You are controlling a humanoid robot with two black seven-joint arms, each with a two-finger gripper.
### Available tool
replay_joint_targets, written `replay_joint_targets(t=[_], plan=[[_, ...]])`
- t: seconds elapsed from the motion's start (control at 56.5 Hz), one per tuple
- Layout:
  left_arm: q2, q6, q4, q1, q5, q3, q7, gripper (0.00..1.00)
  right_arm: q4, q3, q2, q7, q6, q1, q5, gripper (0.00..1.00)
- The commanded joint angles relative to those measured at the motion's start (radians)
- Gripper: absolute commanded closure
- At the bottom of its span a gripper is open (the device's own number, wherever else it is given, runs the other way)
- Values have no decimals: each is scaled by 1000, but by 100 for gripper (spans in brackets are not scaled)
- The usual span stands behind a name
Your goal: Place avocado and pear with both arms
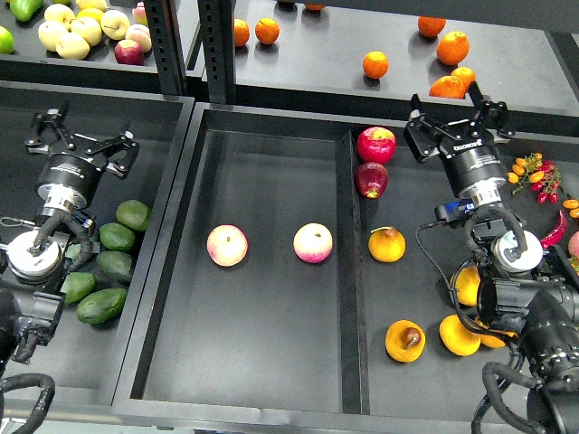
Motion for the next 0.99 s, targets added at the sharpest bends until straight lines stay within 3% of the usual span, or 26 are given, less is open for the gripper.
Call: replay_joint_targets(t=[0.0, 0.283, 0.425, 0.69, 0.973], plan=[[0, 0, -27, 38, 1, 7, -8, 1, -9, 29, 0, 37, 0, -1, -11, 1], [0, 0, -174, 150, 0, 25, 1, 1, -24, 36, 0, 68, 0, -36, -178, 1], [0, 0, -282, 207, 0, 36, 1, 1, 8, 36, 0, 121, 0, -79, -210, 1], [0, 0, -415, 378, 0, 59, 3, 1, 171, 21, 0, 124, 0, -231, -239, 1], [0, 0, -472, 444, 0, 70, -17, 1, 248, 19, 0, 126, 0, -311, -239, 1]])
